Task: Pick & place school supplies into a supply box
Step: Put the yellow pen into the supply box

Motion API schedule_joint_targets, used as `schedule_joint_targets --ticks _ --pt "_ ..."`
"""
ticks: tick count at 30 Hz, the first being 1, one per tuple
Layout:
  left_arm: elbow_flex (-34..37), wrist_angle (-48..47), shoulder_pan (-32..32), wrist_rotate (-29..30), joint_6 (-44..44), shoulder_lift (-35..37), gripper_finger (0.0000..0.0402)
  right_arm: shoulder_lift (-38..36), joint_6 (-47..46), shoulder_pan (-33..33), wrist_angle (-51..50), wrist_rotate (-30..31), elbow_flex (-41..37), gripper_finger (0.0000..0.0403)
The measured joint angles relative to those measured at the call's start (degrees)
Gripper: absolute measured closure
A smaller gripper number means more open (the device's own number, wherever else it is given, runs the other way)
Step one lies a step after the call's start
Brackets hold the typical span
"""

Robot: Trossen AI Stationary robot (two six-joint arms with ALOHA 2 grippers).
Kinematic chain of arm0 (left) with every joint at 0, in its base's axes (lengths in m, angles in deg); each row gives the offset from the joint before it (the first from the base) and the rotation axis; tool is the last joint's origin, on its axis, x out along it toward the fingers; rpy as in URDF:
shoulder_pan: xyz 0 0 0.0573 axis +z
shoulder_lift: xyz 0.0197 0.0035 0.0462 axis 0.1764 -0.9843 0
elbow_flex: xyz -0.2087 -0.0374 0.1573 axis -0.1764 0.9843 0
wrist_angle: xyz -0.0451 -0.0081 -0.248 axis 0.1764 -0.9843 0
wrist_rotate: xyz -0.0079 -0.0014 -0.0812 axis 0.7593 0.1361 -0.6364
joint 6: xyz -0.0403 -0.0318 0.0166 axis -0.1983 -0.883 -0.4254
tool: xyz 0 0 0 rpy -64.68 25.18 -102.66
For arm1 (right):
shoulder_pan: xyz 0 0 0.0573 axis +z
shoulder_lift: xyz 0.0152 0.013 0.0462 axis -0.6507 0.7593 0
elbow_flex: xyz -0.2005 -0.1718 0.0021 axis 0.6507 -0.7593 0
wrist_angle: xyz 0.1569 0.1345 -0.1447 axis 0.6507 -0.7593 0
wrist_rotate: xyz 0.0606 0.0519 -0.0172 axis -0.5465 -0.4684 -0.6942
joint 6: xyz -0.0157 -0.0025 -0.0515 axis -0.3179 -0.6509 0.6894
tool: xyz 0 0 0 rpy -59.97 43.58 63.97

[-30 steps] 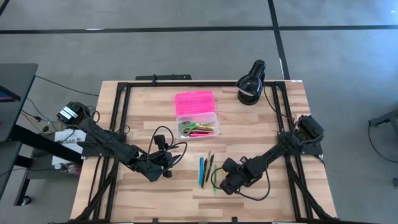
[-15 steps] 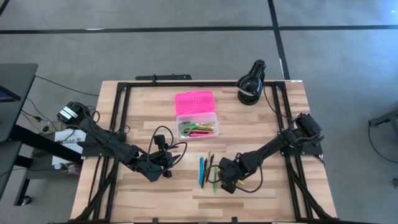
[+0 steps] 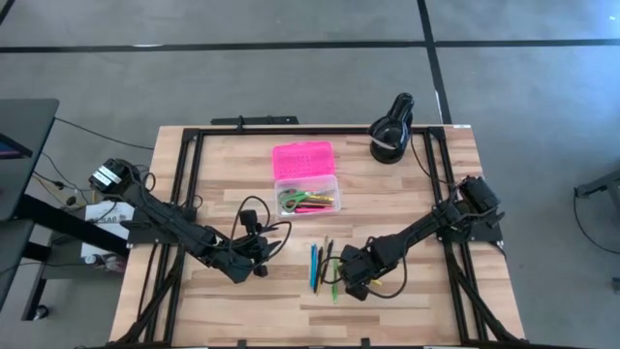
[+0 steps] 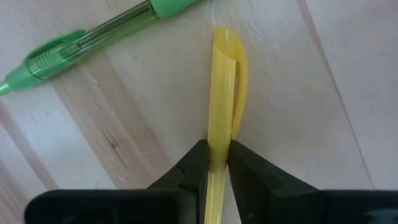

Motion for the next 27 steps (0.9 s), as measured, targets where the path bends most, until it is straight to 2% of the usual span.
schedule_joint_targets --ticks 16,27 --pt "0.0 -2.3 0.0 0.1 -1.9 0.0 0.0223 0.0 3.0 0.0 0.0 0.1 0.0 0.0347" --pt "0.0 -2.6 0.0 0.1 -1.9 0.0 0.0223 0.3 13.5 0.0 -0.5 1.5 2.5 0.0348"
